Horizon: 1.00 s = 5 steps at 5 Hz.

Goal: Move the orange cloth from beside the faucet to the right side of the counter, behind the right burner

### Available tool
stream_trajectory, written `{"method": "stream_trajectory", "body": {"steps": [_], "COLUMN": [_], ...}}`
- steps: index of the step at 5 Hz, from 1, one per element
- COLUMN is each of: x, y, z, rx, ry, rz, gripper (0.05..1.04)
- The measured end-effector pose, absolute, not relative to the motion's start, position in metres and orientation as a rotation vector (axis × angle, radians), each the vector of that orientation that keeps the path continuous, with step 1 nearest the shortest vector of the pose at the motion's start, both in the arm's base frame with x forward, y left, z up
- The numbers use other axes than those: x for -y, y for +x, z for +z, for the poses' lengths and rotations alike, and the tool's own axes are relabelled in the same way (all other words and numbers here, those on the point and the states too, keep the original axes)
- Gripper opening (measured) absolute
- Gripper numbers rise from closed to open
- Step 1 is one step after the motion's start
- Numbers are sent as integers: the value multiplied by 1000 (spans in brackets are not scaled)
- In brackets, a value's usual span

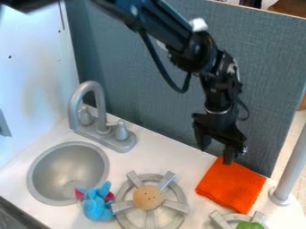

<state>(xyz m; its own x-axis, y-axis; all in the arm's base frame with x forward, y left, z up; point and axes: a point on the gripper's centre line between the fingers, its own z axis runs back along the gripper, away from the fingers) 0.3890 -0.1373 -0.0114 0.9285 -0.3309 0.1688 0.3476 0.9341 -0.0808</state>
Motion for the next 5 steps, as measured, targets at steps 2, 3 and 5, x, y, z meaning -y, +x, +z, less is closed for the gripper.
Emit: {"method": "stream_trajectory", "body": {"steps": [2,3,5], "x": [132,168,190], "y": [309,281,276], "z": [37,28,-12], "rx": [117,139,97], "ry": [-144,-167,-137], "rz": [-479,-628,-684], "gripper": [1000,1000,1000]}}
